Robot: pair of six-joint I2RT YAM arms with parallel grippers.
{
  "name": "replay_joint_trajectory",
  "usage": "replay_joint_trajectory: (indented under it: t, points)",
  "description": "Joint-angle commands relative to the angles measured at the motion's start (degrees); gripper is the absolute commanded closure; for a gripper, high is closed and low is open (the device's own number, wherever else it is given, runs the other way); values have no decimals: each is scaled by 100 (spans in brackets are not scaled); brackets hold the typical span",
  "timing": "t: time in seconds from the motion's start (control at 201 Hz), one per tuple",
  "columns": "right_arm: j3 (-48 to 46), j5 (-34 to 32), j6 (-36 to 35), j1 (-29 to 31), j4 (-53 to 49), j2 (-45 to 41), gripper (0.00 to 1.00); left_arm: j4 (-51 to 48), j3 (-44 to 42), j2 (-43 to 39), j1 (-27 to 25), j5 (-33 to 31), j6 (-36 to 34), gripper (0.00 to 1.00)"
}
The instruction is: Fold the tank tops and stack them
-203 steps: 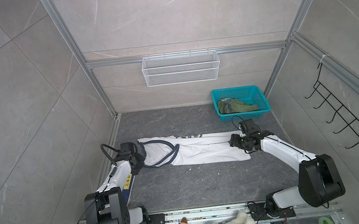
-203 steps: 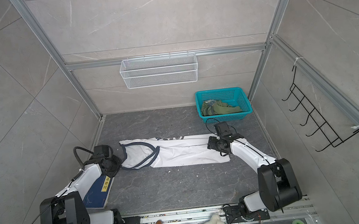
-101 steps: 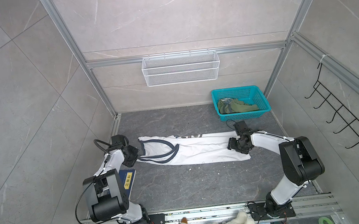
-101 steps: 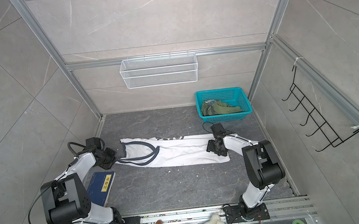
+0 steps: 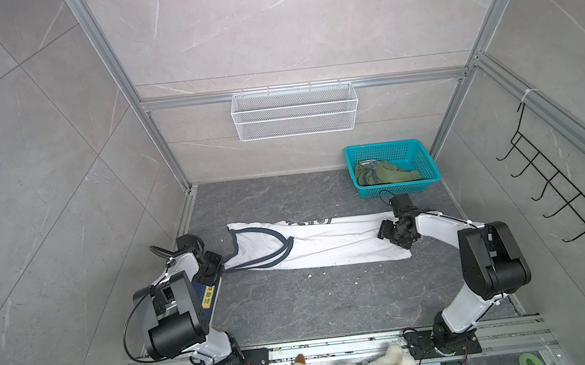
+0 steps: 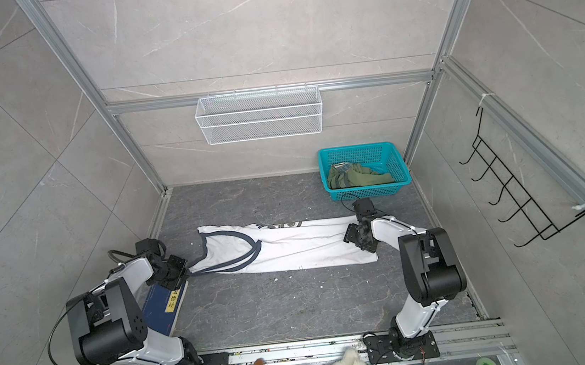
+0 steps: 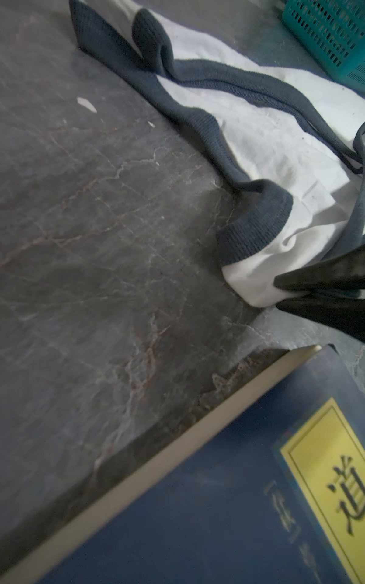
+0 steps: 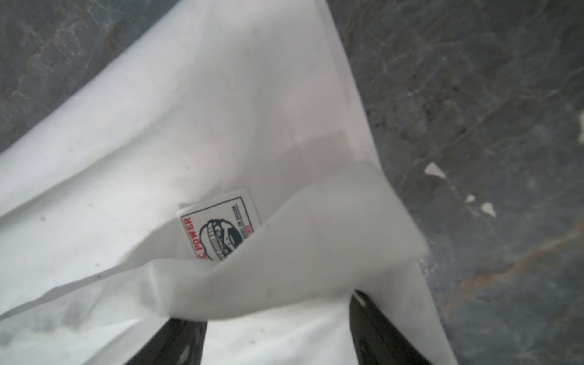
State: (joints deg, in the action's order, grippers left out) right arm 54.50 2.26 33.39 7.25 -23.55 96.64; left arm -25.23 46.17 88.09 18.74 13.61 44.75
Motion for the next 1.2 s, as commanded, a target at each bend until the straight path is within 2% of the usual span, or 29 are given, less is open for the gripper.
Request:
replay_joint_trajectory:
  t: [0.0, 0.085, 0.149, 0.289, 0.423, 0.518, 0.707, 0.866, 1.035, 1.195]
  points:
    - [-55, 217, -158, -48, -71, -237, 27, 60, 217, -252, 16, 47, -152, 78]
    - [-32, 243, -237, -30, -161, -494, 26, -131, 399, -545, -113, -8, -291, 62]
    - [28, 238, -290, -28, -282, -681, 26, -369, 580, -801, -324, -225, -376, 55]
    - [174, 197, -418, 13, -557, -930, 26, -878, 837, -1332, -940, -877, -440, 51]
    - [166, 165, -459, 68, -576, -1051, 26, -1023, 677, -1508, -1813, -1169, -250, 52]
    - [145, 212, -457, 81, -583, -1042, 26, -1127, 417, -1526, -2155, -1360, -44, 53]
    - [43, 231, -479, 78, -545, -990, 26, -552, -551, -1925, -2128, -1486, 513, 54]
    - [18, 246, -533, 79, -550, -989, 26, 34, -1056, -1869, -1813, -1363, 640, 55]
    - [-24, 266, -562, 76, -545, -972, 26, 562, -987, -1313, -1597, -1370, 332, 58]
    - [-54, 300, -577, 81, -545, -938, 26, 797, -505, -805, -1387, -1442, -6, 65]
